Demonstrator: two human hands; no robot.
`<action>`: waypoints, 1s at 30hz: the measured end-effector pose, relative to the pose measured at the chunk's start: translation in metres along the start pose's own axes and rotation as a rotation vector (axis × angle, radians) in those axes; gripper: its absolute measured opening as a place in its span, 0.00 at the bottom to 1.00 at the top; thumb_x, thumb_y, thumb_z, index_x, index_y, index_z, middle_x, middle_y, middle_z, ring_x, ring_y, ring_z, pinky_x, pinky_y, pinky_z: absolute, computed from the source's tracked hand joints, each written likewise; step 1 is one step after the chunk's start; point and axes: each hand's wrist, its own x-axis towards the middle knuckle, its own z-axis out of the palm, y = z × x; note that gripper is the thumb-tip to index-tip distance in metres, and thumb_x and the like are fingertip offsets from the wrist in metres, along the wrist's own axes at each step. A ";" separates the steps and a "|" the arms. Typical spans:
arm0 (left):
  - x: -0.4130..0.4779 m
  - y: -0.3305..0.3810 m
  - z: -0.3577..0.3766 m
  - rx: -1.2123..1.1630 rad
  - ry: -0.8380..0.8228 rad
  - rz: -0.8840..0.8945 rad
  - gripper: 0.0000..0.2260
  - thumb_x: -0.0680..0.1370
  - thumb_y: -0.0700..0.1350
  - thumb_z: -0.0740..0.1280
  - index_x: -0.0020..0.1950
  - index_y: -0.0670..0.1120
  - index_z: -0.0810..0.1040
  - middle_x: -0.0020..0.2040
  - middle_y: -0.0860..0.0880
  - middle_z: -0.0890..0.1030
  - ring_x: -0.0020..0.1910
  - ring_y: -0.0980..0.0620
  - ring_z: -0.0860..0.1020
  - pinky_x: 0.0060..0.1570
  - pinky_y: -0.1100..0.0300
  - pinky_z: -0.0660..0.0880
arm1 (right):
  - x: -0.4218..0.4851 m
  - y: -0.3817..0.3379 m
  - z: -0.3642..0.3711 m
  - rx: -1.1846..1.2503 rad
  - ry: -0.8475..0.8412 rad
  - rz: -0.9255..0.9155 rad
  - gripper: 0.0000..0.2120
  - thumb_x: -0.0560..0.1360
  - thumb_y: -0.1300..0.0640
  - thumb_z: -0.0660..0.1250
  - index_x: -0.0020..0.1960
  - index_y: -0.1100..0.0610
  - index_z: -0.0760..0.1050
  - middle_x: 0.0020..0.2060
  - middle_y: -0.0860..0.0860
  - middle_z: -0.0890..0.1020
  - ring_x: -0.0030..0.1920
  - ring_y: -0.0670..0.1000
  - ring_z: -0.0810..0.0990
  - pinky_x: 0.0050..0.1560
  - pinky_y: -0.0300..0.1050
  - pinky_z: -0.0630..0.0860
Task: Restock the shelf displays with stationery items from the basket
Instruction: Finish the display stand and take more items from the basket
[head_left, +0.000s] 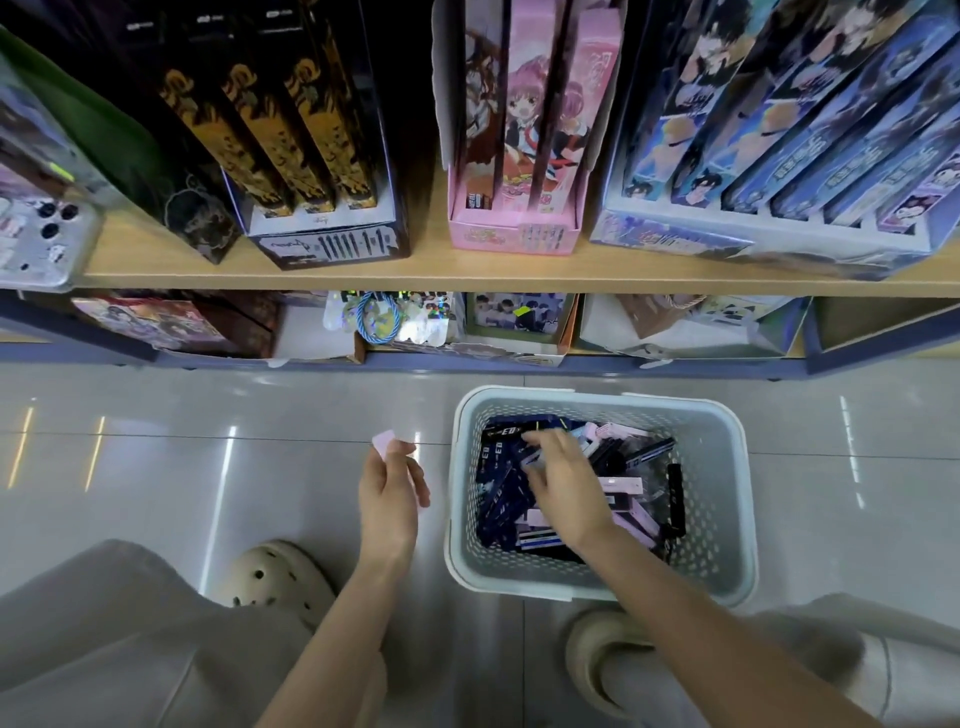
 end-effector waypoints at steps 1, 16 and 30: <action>0.000 -0.002 -0.001 0.003 -0.009 -0.002 0.12 0.83 0.44 0.52 0.44 0.43 0.70 0.27 0.47 0.70 0.25 0.57 0.68 0.32 0.63 0.66 | 0.006 0.000 0.001 -0.093 0.033 -0.085 0.18 0.71 0.68 0.70 0.60 0.62 0.75 0.52 0.55 0.78 0.52 0.54 0.78 0.56 0.46 0.75; -0.006 -0.015 0.013 -0.004 -0.105 -0.083 0.12 0.84 0.45 0.52 0.45 0.44 0.72 0.30 0.49 0.72 0.28 0.52 0.69 0.38 0.60 0.70 | 0.033 0.010 -0.002 -0.452 -0.175 -0.073 0.22 0.80 0.54 0.61 0.72 0.56 0.64 0.62 0.53 0.72 0.64 0.55 0.67 0.64 0.46 0.62; -0.011 -0.003 0.020 -0.121 -0.279 -0.071 0.10 0.80 0.47 0.63 0.43 0.43 0.69 0.32 0.46 0.70 0.33 0.52 0.69 0.38 0.62 0.72 | -0.007 -0.033 -0.028 0.215 0.051 0.040 0.09 0.78 0.57 0.65 0.56 0.59 0.77 0.45 0.48 0.78 0.44 0.45 0.77 0.47 0.32 0.72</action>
